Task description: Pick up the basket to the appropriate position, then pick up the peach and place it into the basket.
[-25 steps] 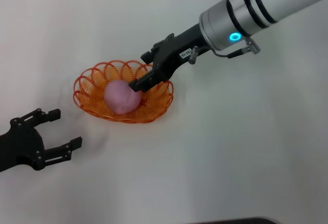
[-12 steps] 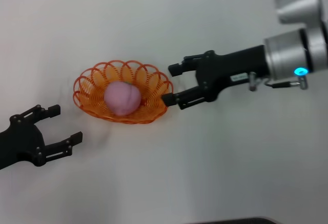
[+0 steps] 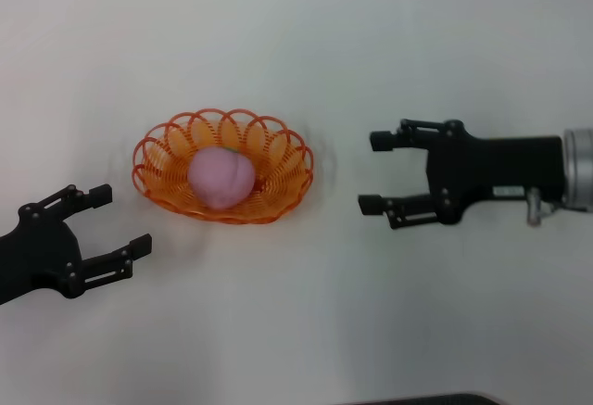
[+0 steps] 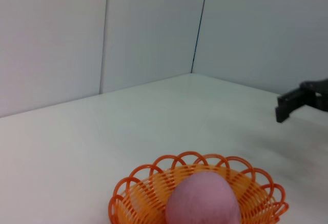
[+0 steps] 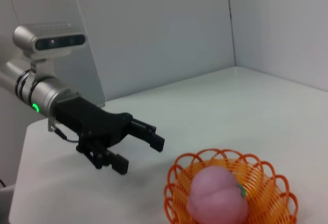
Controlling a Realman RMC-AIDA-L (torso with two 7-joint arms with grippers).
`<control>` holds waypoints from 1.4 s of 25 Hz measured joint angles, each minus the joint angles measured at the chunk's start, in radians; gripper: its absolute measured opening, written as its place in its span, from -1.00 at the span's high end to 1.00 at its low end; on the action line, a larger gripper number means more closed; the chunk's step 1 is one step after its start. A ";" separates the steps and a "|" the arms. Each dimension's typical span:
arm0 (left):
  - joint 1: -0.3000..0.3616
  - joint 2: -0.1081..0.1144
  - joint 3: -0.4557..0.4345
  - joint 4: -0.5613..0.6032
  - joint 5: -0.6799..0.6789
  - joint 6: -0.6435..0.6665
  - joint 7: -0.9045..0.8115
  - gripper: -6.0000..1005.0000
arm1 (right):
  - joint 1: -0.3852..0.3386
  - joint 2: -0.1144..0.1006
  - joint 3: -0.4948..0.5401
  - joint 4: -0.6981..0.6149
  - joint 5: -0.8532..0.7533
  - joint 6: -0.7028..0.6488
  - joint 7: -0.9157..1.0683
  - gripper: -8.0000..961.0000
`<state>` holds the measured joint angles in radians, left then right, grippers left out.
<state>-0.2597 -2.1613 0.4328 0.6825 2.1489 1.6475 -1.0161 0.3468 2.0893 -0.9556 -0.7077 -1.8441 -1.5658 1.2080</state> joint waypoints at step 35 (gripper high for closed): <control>0.000 0.000 -0.029 -0.060 -0.020 -0.029 0.008 -0.75 | -0.039 0.004 0.216 0.343 0.062 0.063 -0.531 -0.88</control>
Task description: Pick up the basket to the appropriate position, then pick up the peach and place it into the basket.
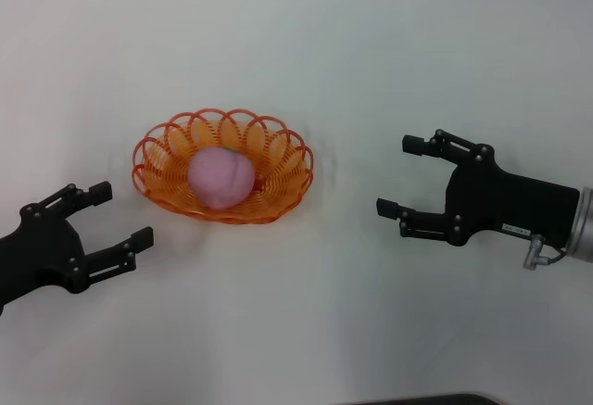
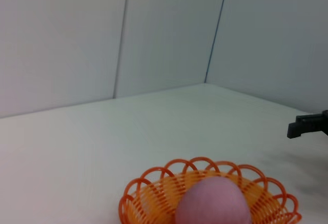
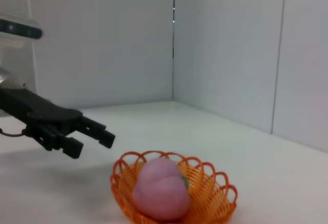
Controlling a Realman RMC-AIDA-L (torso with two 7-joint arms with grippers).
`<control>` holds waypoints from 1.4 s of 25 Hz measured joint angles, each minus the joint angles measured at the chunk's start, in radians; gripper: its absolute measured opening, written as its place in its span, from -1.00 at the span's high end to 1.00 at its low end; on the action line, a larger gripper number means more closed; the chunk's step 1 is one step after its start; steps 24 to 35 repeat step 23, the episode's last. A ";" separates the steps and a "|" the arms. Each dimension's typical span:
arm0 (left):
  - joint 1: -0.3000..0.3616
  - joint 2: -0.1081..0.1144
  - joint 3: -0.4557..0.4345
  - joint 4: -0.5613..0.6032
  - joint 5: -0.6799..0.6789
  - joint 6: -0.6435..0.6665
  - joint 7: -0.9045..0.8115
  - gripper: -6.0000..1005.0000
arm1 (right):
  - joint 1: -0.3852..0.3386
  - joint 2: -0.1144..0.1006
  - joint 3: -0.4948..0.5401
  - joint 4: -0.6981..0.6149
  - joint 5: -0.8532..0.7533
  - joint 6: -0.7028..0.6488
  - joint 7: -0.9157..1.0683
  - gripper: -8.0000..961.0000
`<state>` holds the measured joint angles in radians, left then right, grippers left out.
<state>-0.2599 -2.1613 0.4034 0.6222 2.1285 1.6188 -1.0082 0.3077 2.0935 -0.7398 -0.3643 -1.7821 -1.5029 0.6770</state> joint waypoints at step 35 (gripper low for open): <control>-0.014 -0.005 -0.135 -0.170 -0.376 -0.044 0.176 -0.75 | 0.065 0.004 0.045 0.138 0.427 0.009 -0.092 -0.87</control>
